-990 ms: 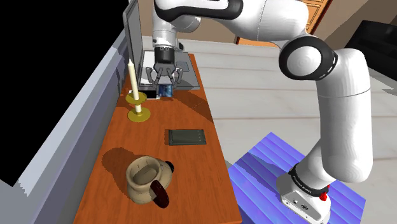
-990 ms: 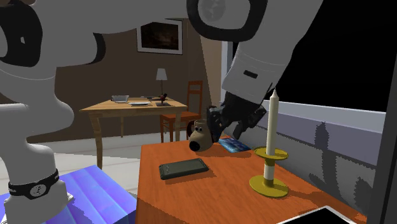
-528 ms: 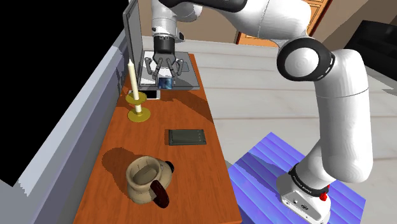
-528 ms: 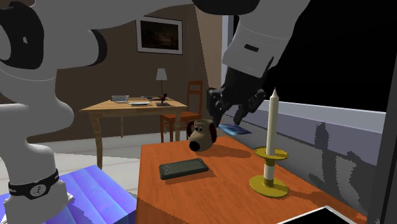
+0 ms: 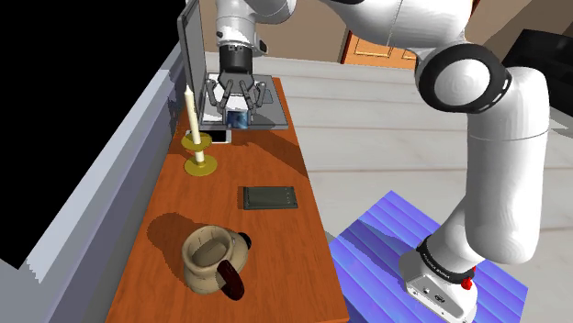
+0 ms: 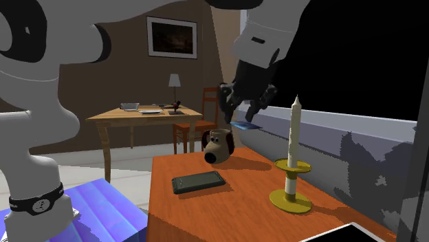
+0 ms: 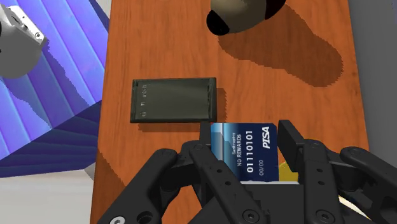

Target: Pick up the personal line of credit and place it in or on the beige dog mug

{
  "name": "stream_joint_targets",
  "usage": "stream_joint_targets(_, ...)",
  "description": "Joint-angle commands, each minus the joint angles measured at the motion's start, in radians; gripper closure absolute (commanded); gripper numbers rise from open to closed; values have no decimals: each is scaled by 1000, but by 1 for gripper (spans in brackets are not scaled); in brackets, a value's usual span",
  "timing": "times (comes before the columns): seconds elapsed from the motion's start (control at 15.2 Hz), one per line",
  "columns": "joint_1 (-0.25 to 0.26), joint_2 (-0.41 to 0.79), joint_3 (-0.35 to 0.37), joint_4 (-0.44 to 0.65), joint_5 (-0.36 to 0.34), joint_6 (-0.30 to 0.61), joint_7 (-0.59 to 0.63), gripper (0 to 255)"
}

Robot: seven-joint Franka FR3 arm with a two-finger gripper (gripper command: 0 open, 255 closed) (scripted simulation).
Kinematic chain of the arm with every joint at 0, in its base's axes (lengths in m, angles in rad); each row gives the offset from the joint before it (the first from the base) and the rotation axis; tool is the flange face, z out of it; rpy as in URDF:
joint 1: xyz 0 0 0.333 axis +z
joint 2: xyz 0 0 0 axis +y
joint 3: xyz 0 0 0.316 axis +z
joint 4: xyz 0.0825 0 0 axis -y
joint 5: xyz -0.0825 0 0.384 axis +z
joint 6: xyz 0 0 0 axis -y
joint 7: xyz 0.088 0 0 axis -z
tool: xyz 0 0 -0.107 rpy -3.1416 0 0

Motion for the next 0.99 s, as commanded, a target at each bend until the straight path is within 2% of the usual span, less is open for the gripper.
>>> stream_joint_targets(0.0,13,-67,10,-109,17,54,14,255)
stream_joint_targets(0.4,60,-219,48,-332,68,169,70,255)
stream_joint_targets(0.92,140,-350,112,-512,131,290,172,255)
